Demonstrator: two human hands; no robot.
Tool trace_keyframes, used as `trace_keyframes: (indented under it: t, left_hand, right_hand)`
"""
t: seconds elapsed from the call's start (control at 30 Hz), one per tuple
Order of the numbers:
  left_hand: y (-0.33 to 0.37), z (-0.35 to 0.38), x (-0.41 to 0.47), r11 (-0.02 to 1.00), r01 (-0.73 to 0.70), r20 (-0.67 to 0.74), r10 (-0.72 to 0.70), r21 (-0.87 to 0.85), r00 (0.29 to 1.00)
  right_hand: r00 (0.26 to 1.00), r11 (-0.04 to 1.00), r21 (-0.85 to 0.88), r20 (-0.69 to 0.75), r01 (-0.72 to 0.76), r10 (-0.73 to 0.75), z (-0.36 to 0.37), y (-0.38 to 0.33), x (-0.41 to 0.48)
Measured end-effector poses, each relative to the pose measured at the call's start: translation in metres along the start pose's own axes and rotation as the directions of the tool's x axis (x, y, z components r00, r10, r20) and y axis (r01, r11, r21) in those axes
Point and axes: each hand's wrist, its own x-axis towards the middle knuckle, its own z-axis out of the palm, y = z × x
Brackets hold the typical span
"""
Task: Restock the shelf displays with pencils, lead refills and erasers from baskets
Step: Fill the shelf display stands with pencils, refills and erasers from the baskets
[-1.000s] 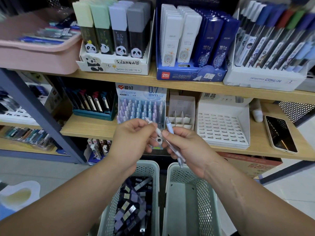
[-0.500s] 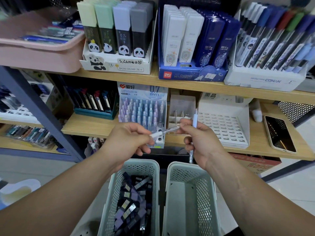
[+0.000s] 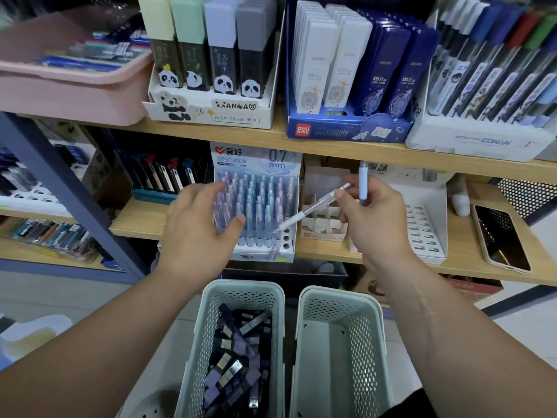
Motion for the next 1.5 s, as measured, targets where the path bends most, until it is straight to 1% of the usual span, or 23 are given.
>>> trace_keyframes:
  t: [0.07,0.13,0.2,0.33,0.43,0.53,0.67,0.97,1.13,1.23,1.5]
  left_hand:
    - [-0.007,0.002,-0.001,0.996,-0.042,0.137,0.03,0.083,0.99]
    - [-0.011,0.004,-0.004,0.989,-0.056,0.253,0.02,0.136,0.967]
    - [-0.014,0.006,-0.005,0.984,-0.068,0.29,0.017,0.165,0.957]
    - [-0.014,0.007,-0.004,0.986,-0.077,0.287,0.031,0.15,0.957]
    - [-0.014,0.01,-0.004,0.993,-0.055,0.29,0.024,0.102,0.957]
    - [-0.013,0.012,-0.006,0.997,-0.031,0.301,0.007,0.076,0.954]
    - [-0.013,0.013,-0.008,0.999,-0.011,0.322,-0.001,0.034,0.947]
    - [-0.013,0.01,-0.008,0.999,-0.027,0.322,0.018,0.022,0.947]
    - [-0.016,0.008,-0.007,0.999,-0.03,0.329,0.025,0.011,0.944]
    - [-0.016,0.006,-0.008,0.999,-0.038,0.343,0.032,0.013,0.939]
    - [-0.013,0.001,-0.006,1.0,-0.022,0.378,0.015,0.015,0.926]
  right_hand:
    - [0.999,0.999,-0.032,0.001,0.04,-0.04,-0.002,-0.002,0.005]
    - [0.998,0.997,-0.057,-0.002,0.058,-0.058,-0.005,-0.003,0.008]
    - [0.998,0.996,-0.063,-0.004,0.055,-0.056,-0.005,-0.002,0.009]
    - [0.999,0.995,-0.088,-0.034,0.037,-0.04,0.008,0.008,0.006]
    - [0.997,0.999,-0.025,-0.063,0.039,-0.041,0.019,0.011,0.004]
    - [0.998,0.999,0.035,-0.059,0.039,-0.037,0.026,0.011,0.003]
    - [0.999,0.999,-0.004,-0.028,0.034,-0.034,0.032,0.013,0.001]
    - [0.984,0.981,-0.077,0.038,0.177,-0.175,0.042,0.01,-0.007]
    - [0.989,0.984,-0.118,0.081,0.136,-0.127,0.049,0.019,-0.005]
    - [0.984,0.972,-0.188,0.13,0.143,-0.12,0.051,0.021,-0.002]
    - [0.989,0.986,-0.151,0.139,0.064,-0.043,0.06,0.024,-0.005]
